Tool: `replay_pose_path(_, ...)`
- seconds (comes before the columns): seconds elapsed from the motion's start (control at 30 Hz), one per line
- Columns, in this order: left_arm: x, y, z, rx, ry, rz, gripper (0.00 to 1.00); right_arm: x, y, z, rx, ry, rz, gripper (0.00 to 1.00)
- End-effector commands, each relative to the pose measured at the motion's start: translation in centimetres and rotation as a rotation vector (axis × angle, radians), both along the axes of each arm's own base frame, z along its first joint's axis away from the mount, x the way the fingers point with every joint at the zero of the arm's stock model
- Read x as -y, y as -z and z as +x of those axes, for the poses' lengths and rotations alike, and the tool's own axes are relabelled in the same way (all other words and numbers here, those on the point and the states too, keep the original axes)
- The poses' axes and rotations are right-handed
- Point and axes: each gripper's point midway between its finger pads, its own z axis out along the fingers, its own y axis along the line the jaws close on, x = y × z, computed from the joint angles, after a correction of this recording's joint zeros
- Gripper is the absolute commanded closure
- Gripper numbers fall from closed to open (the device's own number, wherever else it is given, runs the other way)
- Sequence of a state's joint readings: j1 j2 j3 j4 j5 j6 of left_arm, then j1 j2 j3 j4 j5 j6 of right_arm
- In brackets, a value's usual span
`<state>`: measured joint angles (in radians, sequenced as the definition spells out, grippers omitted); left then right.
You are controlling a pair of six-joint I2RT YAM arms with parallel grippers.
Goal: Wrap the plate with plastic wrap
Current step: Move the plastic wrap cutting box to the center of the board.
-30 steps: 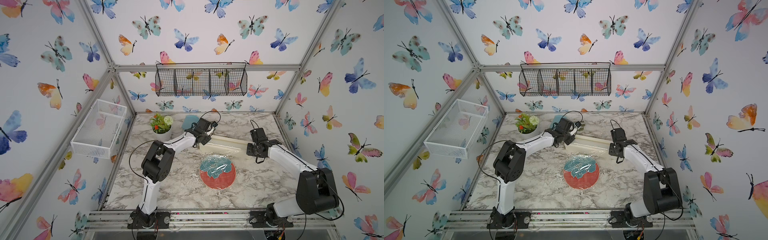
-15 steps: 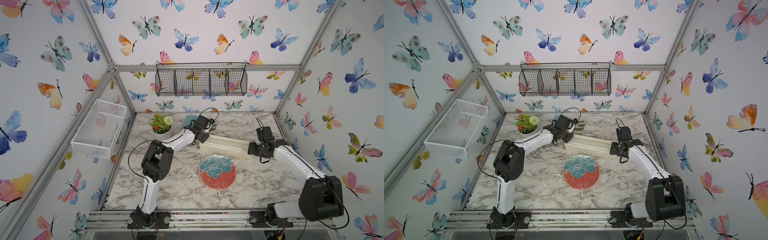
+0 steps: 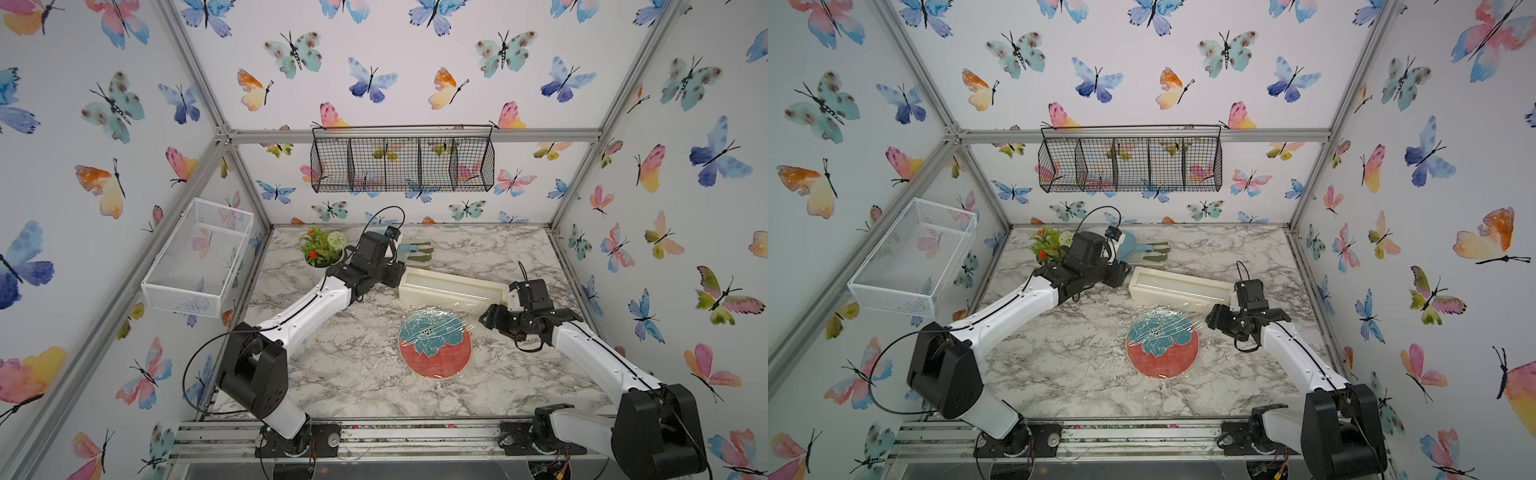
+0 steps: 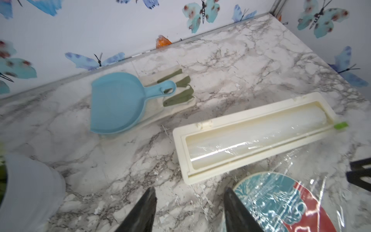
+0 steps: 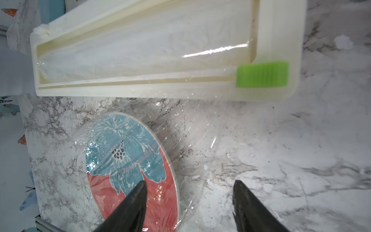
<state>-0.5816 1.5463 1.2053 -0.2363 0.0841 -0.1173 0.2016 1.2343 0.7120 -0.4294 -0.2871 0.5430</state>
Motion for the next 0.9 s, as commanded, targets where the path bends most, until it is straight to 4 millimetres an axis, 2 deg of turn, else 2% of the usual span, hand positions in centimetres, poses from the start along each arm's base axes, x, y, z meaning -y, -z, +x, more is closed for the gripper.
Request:
replay_pose_path(0.0,1.1,2.7,-3.4,-0.125,0.086,-0.144,0.45,-0.8,-1.2,2.9,0.102,0.007,0.041,0.29)
replay_pose_path(0.13,1.1,6.9,-5.9,-0.235,0.13,-0.15,0.45,-0.7,-1.0,5.3,0.147,0.023,0.024,0.26)
replay_pose_path(0.23,0.7,9.7,-6.3,-0.294,0.109,-0.12,0.45,-0.9,-0.7,7.3,0.158,0.009,0.016,0.21)
replay_pose_path(0.3,0.4,10.9,-6.1,-0.304,0.092,-0.1,0.46,-1.1,-0.5,8.8,0.161,-0.006,0.016,0.19)
replay_pose_path(0.43,0.3,12.1,-5.5,-0.318,0.076,-0.067,0.47,-1.5,-0.5,12.1,0.171,-0.047,0.001,0.14)
replay_pose_path(0.57,0.5,11.5,-4.5,-0.296,0.063,-0.055,0.47,-1.4,-0.5,14.8,0.162,-0.092,-0.023,0.12)
replay_pose_path(0.7,1.0,9.7,-3.1,-0.259,0.061,-0.063,0.47,-1.2,-0.7,14.0,0.153,-0.092,-0.021,0.12)
replay_pose_path(0.8,1.1,9.3,-2.9,-0.257,0.063,-0.053,0.47,1.2,-0.1,11.4,0.094,-0.036,-0.133,0.12)
replay_pose_path(0.87,0.9,9.4,-2.7,-0.262,0.056,-0.045,0.47,2.3,-0.5,9.5,0.081,-0.01,-0.174,0.12)
